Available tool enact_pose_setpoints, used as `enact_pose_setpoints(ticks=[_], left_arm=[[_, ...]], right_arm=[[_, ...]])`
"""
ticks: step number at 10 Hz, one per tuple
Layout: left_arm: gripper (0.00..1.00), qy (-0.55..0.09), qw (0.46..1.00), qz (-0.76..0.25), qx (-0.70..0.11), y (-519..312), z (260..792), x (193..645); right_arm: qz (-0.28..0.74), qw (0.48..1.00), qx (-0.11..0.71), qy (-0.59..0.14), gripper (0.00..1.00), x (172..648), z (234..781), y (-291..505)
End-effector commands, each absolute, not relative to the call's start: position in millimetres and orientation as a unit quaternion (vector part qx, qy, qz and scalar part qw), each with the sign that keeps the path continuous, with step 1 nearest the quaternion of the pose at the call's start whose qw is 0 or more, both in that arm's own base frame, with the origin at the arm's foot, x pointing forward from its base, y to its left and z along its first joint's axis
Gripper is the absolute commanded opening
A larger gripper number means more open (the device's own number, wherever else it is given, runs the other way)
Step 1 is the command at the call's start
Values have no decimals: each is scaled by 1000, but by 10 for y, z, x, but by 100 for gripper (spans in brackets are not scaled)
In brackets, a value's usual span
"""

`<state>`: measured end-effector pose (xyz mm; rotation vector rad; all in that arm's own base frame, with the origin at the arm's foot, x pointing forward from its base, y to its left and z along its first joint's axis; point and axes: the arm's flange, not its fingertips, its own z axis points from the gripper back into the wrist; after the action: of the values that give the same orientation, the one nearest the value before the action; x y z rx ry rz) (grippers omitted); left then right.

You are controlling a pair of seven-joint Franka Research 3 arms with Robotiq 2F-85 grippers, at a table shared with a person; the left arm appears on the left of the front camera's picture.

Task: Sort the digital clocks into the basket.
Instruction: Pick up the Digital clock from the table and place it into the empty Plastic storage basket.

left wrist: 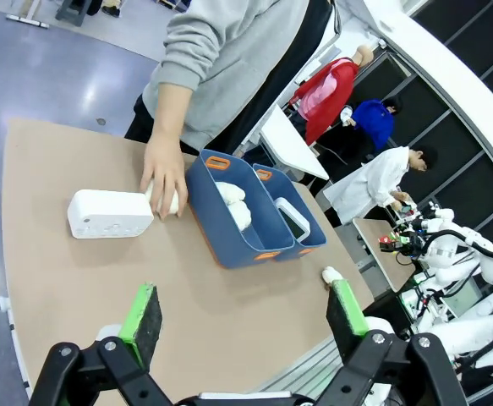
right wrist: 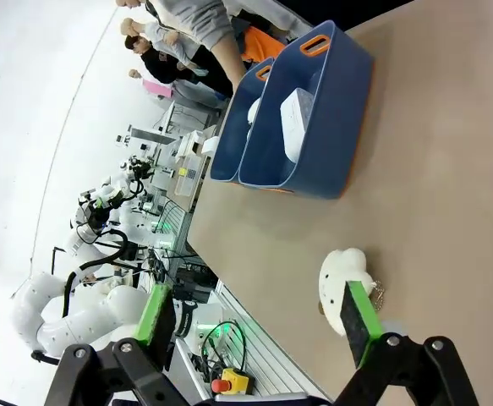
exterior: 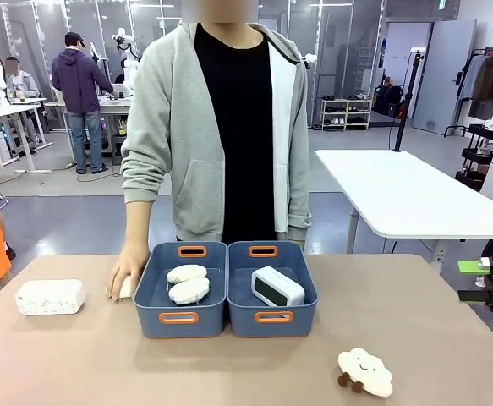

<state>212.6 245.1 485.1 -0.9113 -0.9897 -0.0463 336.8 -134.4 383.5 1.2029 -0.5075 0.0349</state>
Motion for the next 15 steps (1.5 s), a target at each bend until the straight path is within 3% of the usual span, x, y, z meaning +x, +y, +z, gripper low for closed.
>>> enact_pose_setpoints(ticks=[1, 12, 14, 15], left_arm=[[100, -459, 783, -22, -420, 2456, 4868, 2126], [100, -458, 782, -21, -422, 2451, 4851, 2126], [100, -483, 824, -217, -202, 2296, 4836, 2290], [100, -478, 816, -321, -54, 2274, 4863, 2472]], right_arm=[[16, 794, 558, -238, 100, 3318, 3922, -1383], [16, 794, 558, -238, 100, 3318, 3922, -1383], [16, 794, 558, -238, 100, 3318, 3922, -1383], [16, 794, 558, -238, 100, 3318, 3922, -1383]])
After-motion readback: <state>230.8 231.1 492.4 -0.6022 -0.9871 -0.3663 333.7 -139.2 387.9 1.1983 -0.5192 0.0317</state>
